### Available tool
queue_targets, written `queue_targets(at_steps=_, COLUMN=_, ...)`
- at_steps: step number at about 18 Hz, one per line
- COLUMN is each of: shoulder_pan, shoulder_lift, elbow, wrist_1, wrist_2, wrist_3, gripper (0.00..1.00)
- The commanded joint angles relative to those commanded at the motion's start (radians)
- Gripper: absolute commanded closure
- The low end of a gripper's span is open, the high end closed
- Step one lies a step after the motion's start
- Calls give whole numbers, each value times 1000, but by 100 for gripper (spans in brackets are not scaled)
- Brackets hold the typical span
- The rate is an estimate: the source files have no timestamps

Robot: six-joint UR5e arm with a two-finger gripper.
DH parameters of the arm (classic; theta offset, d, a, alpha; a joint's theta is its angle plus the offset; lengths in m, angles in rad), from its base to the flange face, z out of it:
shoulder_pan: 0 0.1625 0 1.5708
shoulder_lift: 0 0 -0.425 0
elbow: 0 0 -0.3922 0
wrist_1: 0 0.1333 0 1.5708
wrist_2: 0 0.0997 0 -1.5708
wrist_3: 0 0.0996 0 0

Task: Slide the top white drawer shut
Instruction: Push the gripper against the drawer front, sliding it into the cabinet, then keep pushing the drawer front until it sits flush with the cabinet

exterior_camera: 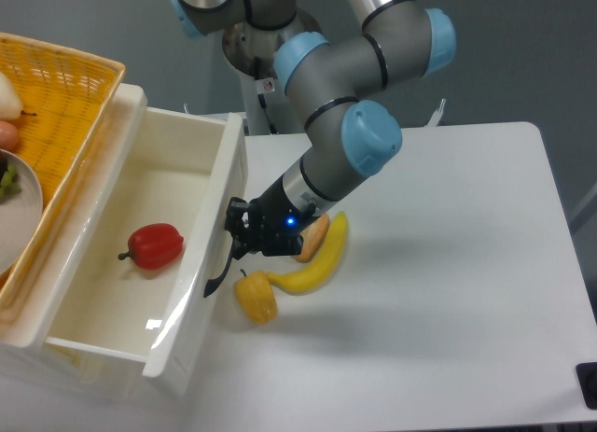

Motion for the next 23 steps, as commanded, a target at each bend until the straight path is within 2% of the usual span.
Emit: queue_targets(at_steps=23, shoulder_pan=-87, shoulder_lift=14, elbow=-3, wrist_1=5, wrist_2=5, wrist_3=-61, gripper=88)
